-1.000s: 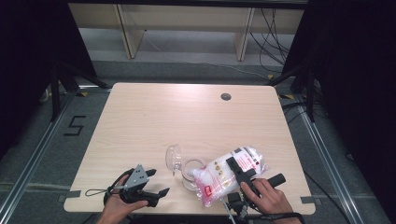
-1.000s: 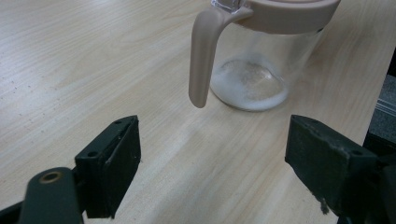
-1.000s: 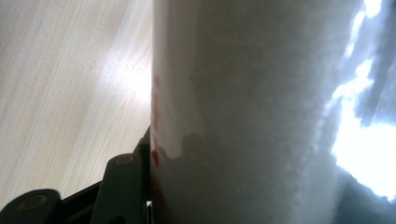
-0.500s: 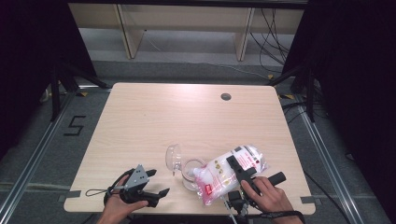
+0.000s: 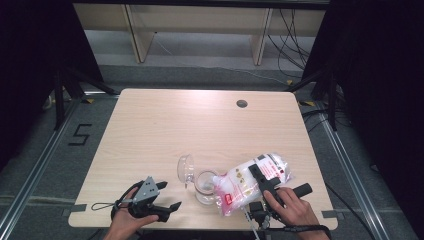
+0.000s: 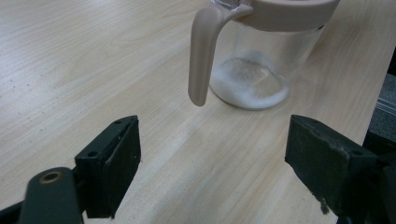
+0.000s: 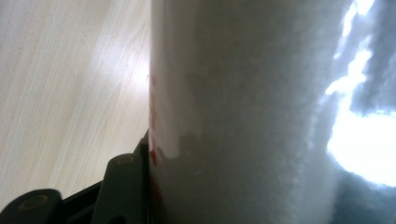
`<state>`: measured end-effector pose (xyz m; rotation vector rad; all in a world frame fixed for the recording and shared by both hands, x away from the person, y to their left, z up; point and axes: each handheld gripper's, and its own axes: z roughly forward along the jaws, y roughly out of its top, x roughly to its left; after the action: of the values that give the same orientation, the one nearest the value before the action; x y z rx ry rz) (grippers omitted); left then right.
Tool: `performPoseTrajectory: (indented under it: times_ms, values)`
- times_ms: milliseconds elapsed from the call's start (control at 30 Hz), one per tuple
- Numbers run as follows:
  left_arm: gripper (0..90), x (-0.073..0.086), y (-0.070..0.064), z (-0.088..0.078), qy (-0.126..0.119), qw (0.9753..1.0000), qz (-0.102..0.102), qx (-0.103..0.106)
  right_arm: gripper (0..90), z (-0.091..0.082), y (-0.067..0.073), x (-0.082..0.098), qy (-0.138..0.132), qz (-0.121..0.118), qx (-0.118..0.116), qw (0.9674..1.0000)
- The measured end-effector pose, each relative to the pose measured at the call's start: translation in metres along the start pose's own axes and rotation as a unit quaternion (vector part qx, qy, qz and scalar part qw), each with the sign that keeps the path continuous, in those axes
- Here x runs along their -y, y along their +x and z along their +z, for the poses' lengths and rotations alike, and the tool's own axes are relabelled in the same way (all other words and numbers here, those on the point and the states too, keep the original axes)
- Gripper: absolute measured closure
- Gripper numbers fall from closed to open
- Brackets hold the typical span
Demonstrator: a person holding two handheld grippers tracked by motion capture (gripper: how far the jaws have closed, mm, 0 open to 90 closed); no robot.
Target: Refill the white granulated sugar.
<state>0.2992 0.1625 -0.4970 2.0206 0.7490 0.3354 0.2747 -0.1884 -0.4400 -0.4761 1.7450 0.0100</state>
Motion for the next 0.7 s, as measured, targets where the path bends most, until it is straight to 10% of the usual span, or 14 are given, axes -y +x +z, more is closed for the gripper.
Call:
performPoseTrajectory:
  times_ms: [700]
  values:
    - [18.0, 0.0001, -0.0001, 0.0002, 0.000, 1.0000, 0.000, 0.001, 50.3, -0.0026, -0.0021, 0.0029, 0.000, -0.012, -0.001, 0.9999]
